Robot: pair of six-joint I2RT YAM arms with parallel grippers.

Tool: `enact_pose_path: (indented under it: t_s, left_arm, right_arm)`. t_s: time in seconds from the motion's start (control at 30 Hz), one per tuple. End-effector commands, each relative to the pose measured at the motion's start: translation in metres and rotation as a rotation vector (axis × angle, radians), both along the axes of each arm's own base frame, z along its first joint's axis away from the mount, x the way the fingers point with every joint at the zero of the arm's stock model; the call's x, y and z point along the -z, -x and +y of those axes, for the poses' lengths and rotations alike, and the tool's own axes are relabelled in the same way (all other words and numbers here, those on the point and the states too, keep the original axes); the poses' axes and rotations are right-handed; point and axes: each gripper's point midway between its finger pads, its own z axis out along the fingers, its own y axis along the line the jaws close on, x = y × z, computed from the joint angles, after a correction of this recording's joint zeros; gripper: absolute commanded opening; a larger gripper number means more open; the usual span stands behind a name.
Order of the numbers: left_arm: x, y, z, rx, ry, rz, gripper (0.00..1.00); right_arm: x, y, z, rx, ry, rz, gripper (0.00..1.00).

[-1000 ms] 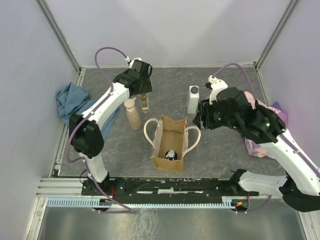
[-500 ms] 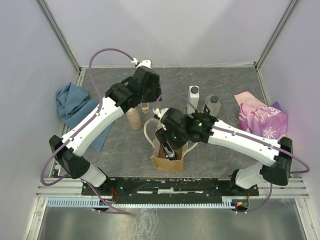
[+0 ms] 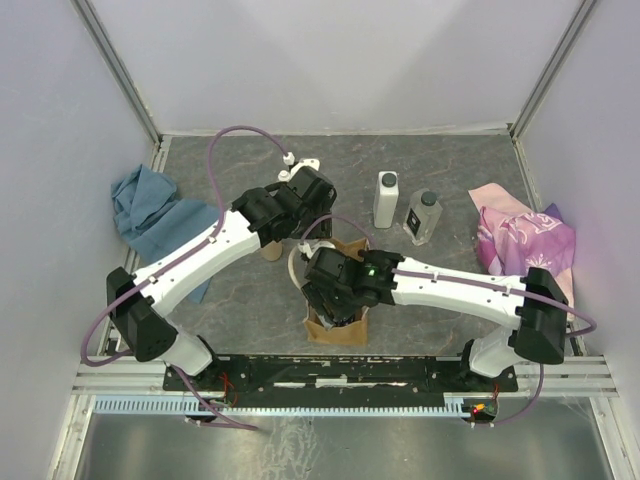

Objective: Take the personal care products out of the canvas bag

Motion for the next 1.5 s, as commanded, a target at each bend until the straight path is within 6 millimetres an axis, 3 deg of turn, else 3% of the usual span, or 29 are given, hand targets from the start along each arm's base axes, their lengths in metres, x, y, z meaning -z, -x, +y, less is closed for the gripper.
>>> enact_pose_path:
  t_s: [0.0, 0.07, 0.2, 0.27, 0.33, 0.67, 0.8, 1.1, 1.3, 1.47]
  left_arm:
    - [-0.015, 0.016, -0.016, 0.014, 0.094, -0.002, 0.67]
    - [-0.016, 0.017, -0.015, 0.013, 0.095, -0.005, 0.67]
    - [-0.013, 0.019, -0.015, 0.014, 0.092, 0.001, 0.67]
    - [-0.012, 0.021, -0.016, 0.018, 0.096, 0.006, 0.66]
    - [-0.012, 0.022, -0.017, 0.023, 0.097, 0.010, 0.66]
    - [-0.011, 0.031, -0.013, 0.022, 0.098, 0.011, 0.65]
    - [-0.009, 0.033, -0.008, 0.012, 0.097, 0.011, 0.65]
    - [-0.003, 0.035, -0.011, 0.015, 0.097, 0.032, 0.65]
    - [0.000, 0.034, -0.014, 0.021, 0.091, 0.042, 0.65]
    - [0.003, 0.036, -0.011, 0.020, 0.084, 0.047, 0.65]
  right_arm:
    - [0.011, 0.008, 0.005, -0.002, 0.032, -0.009, 0.74]
    - [0.012, 0.009, 0.001, 0.005, 0.049, -0.015, 0.70]
    - [0.007, 0.007, -0.005, 0.020, 0.052, -0.039, 0.52]
    - [-0.001, 0.003, -0.006, 0.030, 0.044, -0.061, 0.43]
    - [-0.013, -0.003, -0.006, 0.044, 0.031, -0.099, 0.41]
    - [-0.133, -0.052, -0.009, 0.058, -0.050, -0.367, 0.38]
    - [-0.184, -0.078, -0.032, 0.130, -0.109, -0.463, 0.38]
    - [-0.268, -0.125, -0.101, 0.346, -0.264, -0.643, 0.40]
    - [-0.297, -0.145, -0.123, 0.403, -0.254, -0.741, 0.42]
    - [-0.292, -0.170, -0.137, 0.461, -0.206, -0.760, 0.42]
